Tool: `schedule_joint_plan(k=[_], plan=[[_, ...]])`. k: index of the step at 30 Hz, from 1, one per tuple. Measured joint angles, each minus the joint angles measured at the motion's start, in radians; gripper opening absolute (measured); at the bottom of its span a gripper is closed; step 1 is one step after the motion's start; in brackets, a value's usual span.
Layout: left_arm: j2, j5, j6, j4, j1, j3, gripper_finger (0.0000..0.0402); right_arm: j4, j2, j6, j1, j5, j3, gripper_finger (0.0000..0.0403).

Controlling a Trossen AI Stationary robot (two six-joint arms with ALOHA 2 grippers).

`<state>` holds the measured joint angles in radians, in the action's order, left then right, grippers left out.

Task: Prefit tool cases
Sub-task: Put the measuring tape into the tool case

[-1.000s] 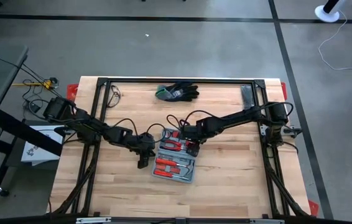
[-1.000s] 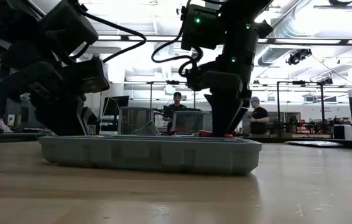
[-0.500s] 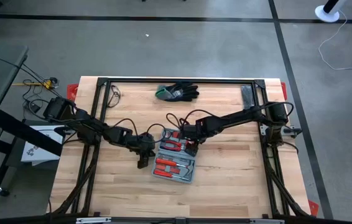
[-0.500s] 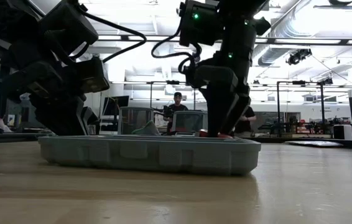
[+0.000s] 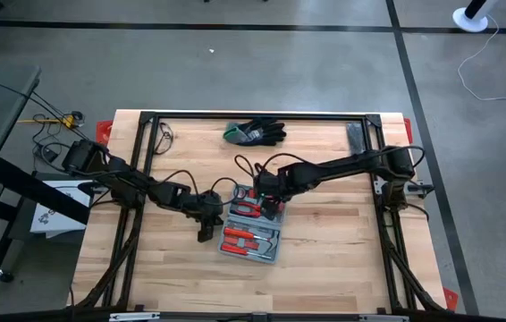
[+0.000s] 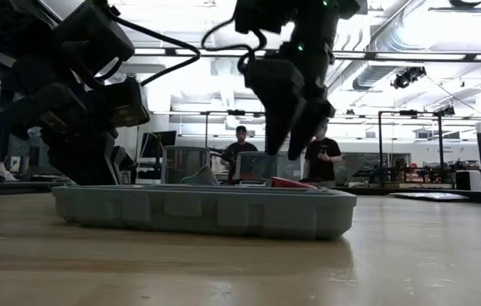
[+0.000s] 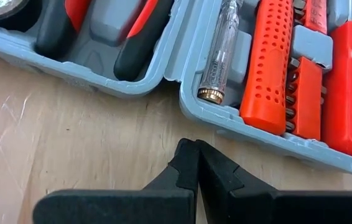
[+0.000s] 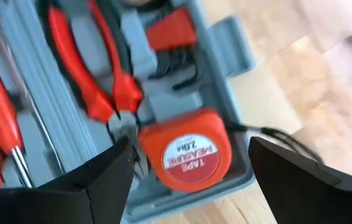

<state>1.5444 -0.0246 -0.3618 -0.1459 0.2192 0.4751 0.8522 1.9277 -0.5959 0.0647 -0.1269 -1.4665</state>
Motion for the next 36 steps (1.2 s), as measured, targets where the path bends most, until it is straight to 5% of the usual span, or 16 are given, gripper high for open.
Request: schedule_joint_plan(k=[8,18,27,36], plan=[[-0.103,-0.046,-0.034,0.166,0.004,-0.003,0.0000,0.012,-0.035,-0.273,0.061,-0.141,-0.011,0.0267],[-0.151,-0.002,-0.001,0.212,0.021,-0.005,0.0000,-0.096,0.034,-0.476,0.103,-0.179,-0.009,0.0018],[-0.129,0.000,0.000,0.206,0.021,-0.004,0.0000,-0.115,0.103,-0.579,0.045,-0.105,-0.009,0.0003],[-0.129,0.004,0.001,0.211,0.021,-0.004,0.0000,-0.077,0.089,-0.627,0.081,-0.145,-0.008,0.0000]])
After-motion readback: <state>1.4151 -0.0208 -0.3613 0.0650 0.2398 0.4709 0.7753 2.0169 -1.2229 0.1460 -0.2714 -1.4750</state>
